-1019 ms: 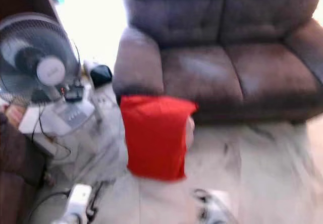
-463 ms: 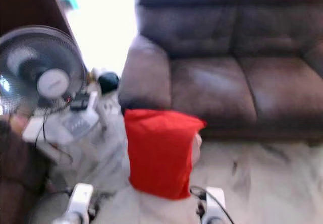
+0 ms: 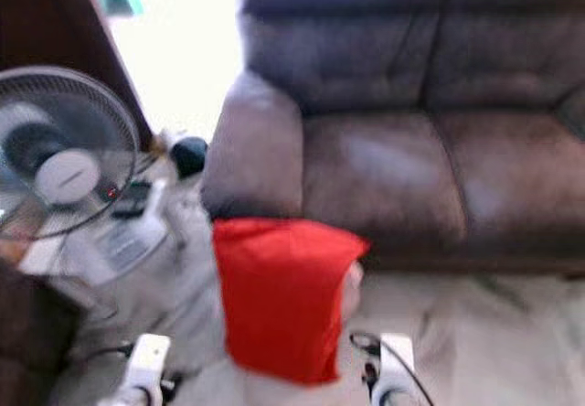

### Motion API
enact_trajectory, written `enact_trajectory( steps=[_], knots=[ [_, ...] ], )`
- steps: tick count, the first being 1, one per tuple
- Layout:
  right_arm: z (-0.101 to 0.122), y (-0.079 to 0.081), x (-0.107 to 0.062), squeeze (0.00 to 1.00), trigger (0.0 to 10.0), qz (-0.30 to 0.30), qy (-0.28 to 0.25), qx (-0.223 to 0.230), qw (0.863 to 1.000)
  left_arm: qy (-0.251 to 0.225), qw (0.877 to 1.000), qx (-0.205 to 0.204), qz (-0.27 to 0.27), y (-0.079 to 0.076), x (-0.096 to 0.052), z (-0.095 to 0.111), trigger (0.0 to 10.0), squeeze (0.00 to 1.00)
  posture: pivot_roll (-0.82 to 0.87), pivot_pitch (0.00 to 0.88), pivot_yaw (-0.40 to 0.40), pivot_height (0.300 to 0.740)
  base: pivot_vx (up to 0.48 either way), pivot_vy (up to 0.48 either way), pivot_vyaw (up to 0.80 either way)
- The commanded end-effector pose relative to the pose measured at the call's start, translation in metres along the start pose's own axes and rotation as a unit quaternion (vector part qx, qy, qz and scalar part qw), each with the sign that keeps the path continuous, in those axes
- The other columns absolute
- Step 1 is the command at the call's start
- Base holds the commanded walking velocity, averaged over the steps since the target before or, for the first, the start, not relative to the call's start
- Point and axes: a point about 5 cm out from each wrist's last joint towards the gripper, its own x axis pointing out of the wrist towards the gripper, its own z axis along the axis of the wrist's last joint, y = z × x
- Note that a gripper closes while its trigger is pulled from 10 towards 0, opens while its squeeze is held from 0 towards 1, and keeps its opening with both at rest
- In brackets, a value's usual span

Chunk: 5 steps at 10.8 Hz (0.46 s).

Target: Move the pillow to the sofa from floor

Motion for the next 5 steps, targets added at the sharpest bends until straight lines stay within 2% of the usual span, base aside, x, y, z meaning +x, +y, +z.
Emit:
enact_trajectory(
  steps=[1, 5],
  knots=[
    [-0.0087, 0.0107, -0.0012, 0.0, 10.0, 0.011, 0.014, 0.009, 1.0, 0.019, 1.0, -0.002, 0.012, 0.0089, -0.0027, -0.0117, 10.0, 0.0, 0.03, 0.095, 0.011, 0.74, 0.266, 0.0, 0.0],
    [-0.0096, 0.0161, -0.0016, 0.0, 10.0, 0.014, 0.009, 0.009, 1.0, 0.019, 1.0, -0.001, 0.012, 0.0089, -0.0028, -0.0121, 10.0, 0.0, 0.03, 0.097, 0.011, 0.74, 0.265, 0.0, 0.0]
  ],
)
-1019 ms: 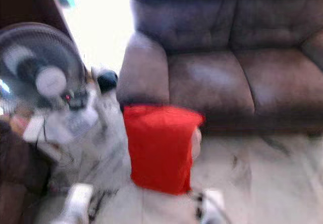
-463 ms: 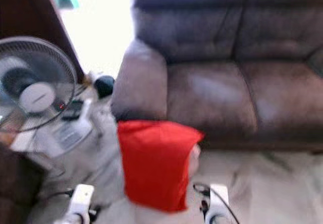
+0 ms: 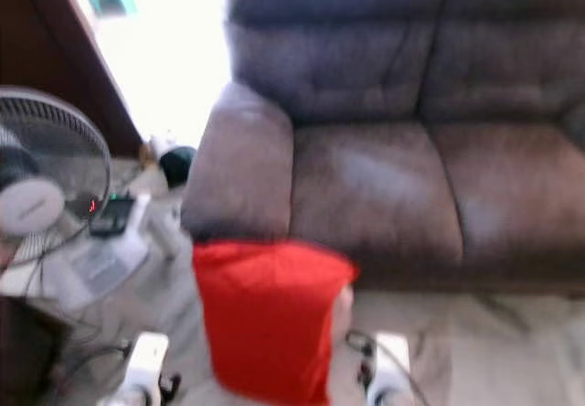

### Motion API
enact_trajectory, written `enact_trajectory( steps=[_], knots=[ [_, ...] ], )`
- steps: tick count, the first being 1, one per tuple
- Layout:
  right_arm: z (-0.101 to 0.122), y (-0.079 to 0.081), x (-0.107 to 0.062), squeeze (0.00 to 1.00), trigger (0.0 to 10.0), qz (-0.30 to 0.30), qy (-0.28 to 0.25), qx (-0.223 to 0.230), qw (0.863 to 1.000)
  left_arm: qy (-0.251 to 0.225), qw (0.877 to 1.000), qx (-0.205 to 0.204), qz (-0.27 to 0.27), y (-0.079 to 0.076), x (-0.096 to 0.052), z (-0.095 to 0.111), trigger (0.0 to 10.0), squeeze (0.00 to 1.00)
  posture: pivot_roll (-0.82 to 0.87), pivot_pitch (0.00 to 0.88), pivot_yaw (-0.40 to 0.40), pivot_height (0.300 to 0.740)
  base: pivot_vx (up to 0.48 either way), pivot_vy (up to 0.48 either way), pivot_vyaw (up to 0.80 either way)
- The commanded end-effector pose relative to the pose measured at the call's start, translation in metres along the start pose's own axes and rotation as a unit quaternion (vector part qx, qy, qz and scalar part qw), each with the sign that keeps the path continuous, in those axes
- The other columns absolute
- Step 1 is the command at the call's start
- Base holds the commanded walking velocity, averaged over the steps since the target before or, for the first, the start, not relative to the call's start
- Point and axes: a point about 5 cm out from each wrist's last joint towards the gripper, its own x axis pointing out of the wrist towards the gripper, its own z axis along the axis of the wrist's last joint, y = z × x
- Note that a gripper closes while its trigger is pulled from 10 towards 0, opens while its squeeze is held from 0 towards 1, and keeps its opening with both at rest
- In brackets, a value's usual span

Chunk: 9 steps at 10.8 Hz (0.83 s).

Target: Move the pillow to the sofa from floor

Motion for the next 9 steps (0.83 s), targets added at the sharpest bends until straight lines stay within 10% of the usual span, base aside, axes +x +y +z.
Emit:
enact_trajectory(
  steps=[1, 9],
  knots=[
    [-0.0088, 0.011, -0.0015, 0.0, 10.0, 0.012, 0.012, 0.009, 1.0, 0.016, 1.0, 0.0, 0.015, 0.0111, -0.0026, -0.0105, 10.0, 0.0, 0.03, 0.097, 0.011, 0.74, 0.266, 0.0, 0.0],
    [-0.0083, 0.0111, -0.0018, 0.0, 10.0, 0.017, 0.006, 0.014, 1.0, 0.016, 1.0, 0.0, 0.021, 0.0113, -0.0028, -0.0111, 10.0, 0.0, 0.03, 0.102, 0.01, 0.74, 0.066, 0.0, 0.0]
  ],
)
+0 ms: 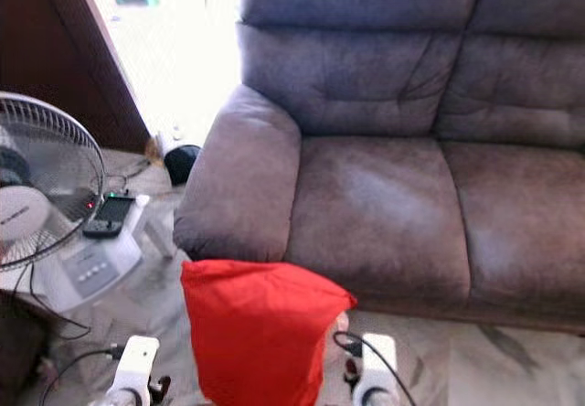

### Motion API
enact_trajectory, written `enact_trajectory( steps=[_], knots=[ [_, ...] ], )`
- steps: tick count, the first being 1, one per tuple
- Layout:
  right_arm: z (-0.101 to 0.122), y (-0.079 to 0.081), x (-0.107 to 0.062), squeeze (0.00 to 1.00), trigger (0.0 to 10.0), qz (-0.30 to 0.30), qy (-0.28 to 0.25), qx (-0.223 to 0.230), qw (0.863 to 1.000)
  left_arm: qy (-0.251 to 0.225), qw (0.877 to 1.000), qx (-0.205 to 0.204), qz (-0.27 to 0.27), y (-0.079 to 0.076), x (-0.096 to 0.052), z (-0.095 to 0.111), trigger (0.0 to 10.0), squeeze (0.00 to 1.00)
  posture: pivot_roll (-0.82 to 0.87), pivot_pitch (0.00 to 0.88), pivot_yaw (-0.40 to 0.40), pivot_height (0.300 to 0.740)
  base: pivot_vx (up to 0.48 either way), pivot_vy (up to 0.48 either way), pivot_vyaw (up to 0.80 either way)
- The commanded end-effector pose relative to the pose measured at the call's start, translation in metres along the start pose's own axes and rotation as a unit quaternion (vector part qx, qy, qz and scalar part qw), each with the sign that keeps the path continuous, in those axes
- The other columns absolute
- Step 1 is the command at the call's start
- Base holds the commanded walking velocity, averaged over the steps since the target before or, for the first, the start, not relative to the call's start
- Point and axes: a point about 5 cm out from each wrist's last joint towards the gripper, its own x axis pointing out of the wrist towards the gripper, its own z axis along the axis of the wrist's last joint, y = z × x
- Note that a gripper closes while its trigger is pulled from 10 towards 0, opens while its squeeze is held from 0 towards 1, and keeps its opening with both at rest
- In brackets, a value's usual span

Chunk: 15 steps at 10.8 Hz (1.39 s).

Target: Move the pillow to the sofa from floor

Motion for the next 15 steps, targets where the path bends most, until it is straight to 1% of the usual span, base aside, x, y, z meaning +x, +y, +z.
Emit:
enact_trajectory(
  steps=[1, 4, 9, 11, 12, 15],
  knots=[
    [-0.0008, 0.0007, -0.0001, 0.0, 10.0, 0.0, 0.002, 0.004, 1.0, 0.014, 1.0, -0.003, 0.005, 0.0003, -0.0012, -0.0074, 10.0, 0.0, 0.03, 0.102, 0.01, 0.74, 0.0, 0.0, 0.0],
    [0.0001, 0.0007, 0.0, 0.0, 10.0, 0.0, -0.002, 0.003, 1.0, 0.009, 1.0, -0.008, 0.001, -0.0001, -0.0013, -0.0068, 10.0, 0.0, 0.03, 0.1, 0.009, 0.74, 0.0, 0.0, 0.0],
    [-0.0044, -0.0033, -0.0016, 0.0, 10.0, -0.003, 0.003, 0.004, 1.0, 0.014, 1.0, -0.008, -0.004, -0.0003, -0.0013, -0.0077, 10.0, 0.0, 0.03, 0.1, 0.01, 0.74, 0.0, 0.0, 0.0],
    [-0.0032, 0.0006, -0.0009, 0.0, 10.0, -0.001, 0.002, 0.003, 1.0, 0.014, 1.0, -0.008, -0.004, -0.0004, -0.0013, -0.0076, 10.0, 0.0, 0.03, 0.099, 0.009, 0.74, 0.0, 0.0, 0.0],
    [-0.0019, 0.0035, -0.0004, 0.0, 10.0, 0.0, 0.0, 0.003, 1.0, 0.014, 1.0, -0.009, -0.004, -0.0004, -0.0013, -0.0075, 10.0, 0.0, 0.03, 0.099, 0.009, 0.74, 0.262, 0.0, 0.0],
    [-0.0037, 0.0024, -0.0008, 0.0, 10.0, -0.001, 0.003, 0.003, 1.0, 0.012, 1.0, -0.012, -0.005, -0.0004, -0.0013, -0.0071, 10.0, 0.0, 0.03, 0.098, 0.01, 0.74, 0.0, 0.0, 0.0]
  ],
)
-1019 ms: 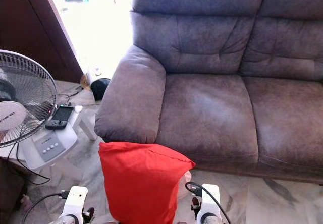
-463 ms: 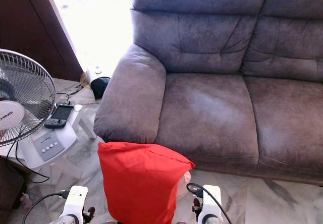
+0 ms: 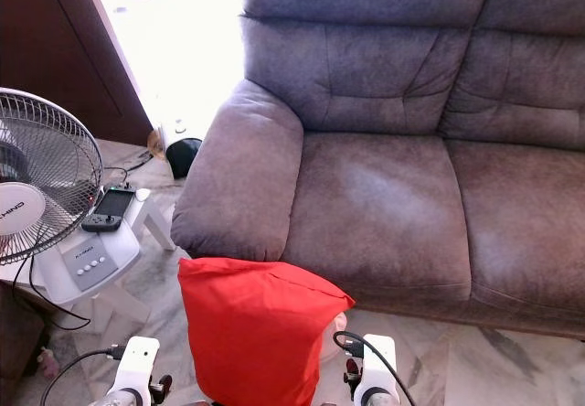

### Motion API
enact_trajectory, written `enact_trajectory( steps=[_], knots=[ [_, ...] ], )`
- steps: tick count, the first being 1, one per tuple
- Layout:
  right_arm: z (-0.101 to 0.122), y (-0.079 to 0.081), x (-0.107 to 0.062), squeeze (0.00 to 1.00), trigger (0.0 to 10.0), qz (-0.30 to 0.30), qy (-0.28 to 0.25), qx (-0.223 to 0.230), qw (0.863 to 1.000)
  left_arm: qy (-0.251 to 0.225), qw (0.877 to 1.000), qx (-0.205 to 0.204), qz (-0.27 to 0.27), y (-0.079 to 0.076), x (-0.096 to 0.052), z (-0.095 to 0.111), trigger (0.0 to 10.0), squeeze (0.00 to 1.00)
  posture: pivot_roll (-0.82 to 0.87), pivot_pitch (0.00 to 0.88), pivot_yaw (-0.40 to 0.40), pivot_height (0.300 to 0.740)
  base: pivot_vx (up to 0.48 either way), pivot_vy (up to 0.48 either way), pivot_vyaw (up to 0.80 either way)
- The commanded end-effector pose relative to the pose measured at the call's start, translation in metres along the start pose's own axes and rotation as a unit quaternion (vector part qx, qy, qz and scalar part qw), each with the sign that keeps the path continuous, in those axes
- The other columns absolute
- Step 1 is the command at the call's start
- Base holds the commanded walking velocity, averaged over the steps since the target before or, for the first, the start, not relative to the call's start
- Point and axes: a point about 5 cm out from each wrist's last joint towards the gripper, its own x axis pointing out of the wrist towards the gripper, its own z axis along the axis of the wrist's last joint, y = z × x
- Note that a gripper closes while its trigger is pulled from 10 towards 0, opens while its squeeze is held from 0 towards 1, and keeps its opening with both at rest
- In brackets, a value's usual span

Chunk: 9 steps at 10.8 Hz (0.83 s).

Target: Move the pillow to the sofa from floor

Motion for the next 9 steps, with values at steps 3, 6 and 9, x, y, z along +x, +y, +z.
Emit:
enact_trajectory(
  steps=[3, 6, 9],
  knots=[
    [-0.0078, -0.0047, -0.002, 0.0, 10.0, -0.006, 0.014, 0.022, 1.0, 0.02, 1.0, -0.013, 0.0, 0.0007, -0.0012, -0.0082, 10.0, 0.0, 0.03, 0.1, 0.01, 0.74, 0.0, 0.277, -0.18],
    [-0.0058, -0.0053, -0.0016, 0.0, 10.0, -0.007, 0.011, 0.008, 1.0, 0.019, 1.0, -0.01, -0.001, 0.0009, -0.0012, -0.0079, 10.0, 0.0, 0.03, 0.1, 0.011, 0.74, 0.0, 0.48, -0.26],
    [-0.0081, -0.0095, -0.0022, 0.0, 10.0, -0.013, 0.02, 0.008, 1.0, 0.012, 1.0, -0.009, -0.002, 0.0009, -0.0011, -0.0062, 10.0, 0.0, 0.03, 0.099, 0.012, 0.74, 0.0, 0.131, 0.0]
  ],
)
